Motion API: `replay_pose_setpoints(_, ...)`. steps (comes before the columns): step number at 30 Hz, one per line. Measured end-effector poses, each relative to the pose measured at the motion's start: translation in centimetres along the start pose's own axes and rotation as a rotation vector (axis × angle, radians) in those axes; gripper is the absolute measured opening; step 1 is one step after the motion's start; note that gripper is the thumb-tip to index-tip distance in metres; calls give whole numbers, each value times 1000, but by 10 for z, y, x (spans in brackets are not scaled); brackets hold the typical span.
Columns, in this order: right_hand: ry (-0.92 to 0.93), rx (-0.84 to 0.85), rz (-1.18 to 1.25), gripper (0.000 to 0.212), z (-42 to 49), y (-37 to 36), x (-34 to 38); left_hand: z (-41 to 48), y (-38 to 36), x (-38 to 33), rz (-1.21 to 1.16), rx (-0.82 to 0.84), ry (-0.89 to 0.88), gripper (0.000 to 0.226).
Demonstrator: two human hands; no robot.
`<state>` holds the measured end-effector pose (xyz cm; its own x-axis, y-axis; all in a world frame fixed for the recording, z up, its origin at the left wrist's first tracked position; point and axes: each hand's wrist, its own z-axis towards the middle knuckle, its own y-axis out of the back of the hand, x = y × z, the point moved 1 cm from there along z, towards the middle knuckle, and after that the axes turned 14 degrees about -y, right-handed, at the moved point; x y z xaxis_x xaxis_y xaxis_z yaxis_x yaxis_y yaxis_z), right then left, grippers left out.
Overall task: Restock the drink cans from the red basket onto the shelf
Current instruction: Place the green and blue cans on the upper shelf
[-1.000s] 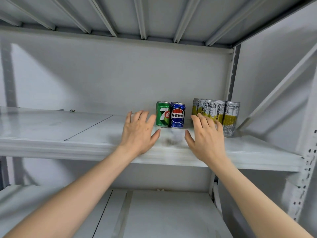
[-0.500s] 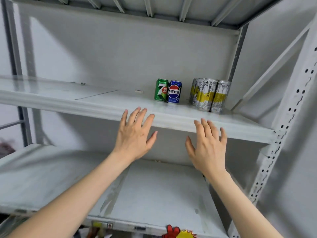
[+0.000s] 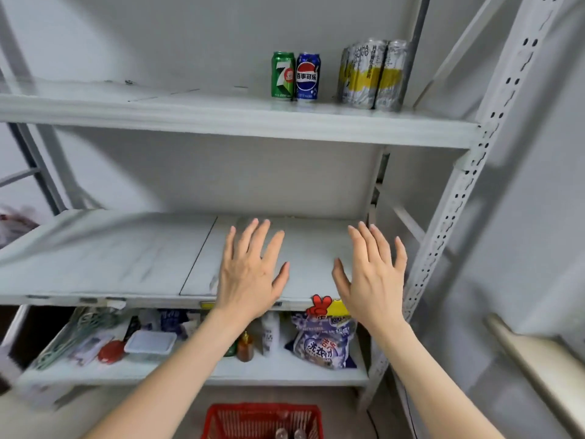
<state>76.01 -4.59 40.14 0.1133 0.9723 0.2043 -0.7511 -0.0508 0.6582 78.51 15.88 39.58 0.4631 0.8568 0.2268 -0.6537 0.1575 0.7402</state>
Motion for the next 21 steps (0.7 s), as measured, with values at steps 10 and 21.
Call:
replay_pose_setpoints(10, -131, 227, -48, 61, -174, -9, 13, -144, -29, -29, -180, 221, -61, 58)
replay_pose_setpoints(21, -238, 563, -124, 64, -326, -38, -6, -278, -80, -89, -322, 465, -55, 57)
